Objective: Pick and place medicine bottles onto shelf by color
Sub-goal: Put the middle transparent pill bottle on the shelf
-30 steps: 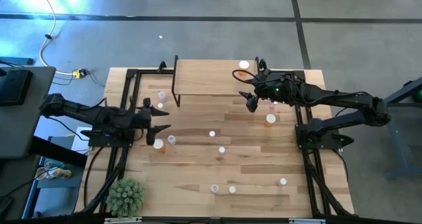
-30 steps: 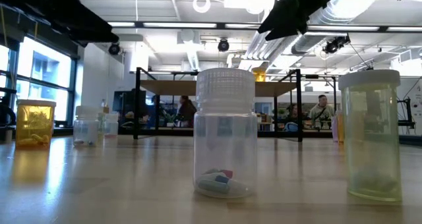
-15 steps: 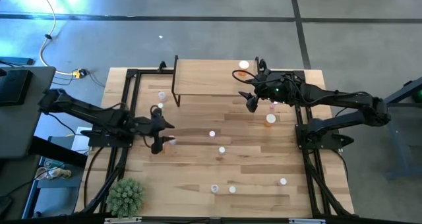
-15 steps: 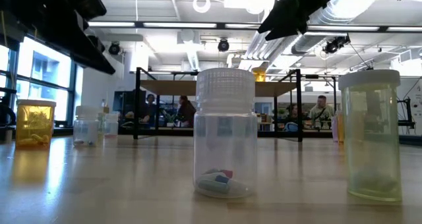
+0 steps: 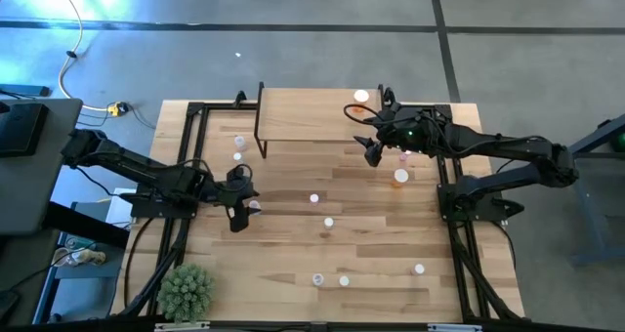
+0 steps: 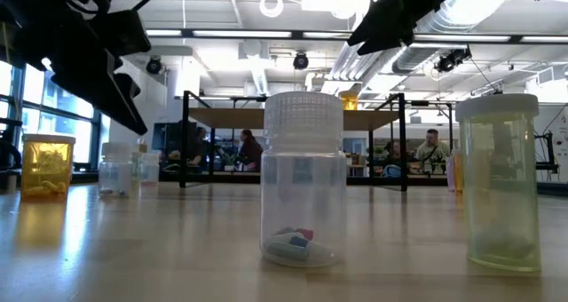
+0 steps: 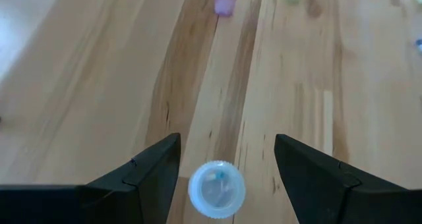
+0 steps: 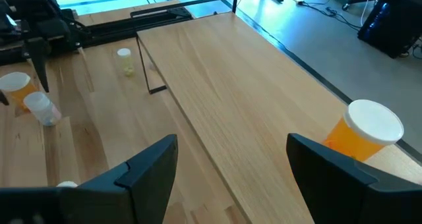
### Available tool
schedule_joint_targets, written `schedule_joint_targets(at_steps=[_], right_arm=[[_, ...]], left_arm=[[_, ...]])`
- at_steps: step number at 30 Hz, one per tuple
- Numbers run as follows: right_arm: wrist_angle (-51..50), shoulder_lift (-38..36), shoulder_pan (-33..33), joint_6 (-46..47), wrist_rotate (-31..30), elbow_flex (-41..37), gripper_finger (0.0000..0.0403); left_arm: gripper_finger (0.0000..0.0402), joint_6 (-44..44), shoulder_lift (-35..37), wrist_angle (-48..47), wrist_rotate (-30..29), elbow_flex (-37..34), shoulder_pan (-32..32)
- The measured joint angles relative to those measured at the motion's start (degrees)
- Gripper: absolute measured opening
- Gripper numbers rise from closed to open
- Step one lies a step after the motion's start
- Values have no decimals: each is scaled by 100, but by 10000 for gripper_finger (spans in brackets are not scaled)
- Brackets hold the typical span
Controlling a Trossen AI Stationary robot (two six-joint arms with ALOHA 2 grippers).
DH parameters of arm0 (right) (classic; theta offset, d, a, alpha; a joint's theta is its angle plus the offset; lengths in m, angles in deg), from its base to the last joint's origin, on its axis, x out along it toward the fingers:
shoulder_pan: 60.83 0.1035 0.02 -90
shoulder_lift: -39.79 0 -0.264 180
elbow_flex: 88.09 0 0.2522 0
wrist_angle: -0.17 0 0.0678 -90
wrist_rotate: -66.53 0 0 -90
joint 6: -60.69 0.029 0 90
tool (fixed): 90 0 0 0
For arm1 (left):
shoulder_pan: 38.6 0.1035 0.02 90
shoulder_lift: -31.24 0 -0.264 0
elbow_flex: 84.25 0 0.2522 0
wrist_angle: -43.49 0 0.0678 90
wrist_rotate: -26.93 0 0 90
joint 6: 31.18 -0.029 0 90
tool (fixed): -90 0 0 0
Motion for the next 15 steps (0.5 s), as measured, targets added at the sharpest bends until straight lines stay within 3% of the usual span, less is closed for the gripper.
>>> schedule_joint_targets(at_steps=[15], right_arm=[[-4, 0, 0, 0, 0, 0, 275]], left_arm=[[234, 506, -587, -98, 241, -2, 0]])
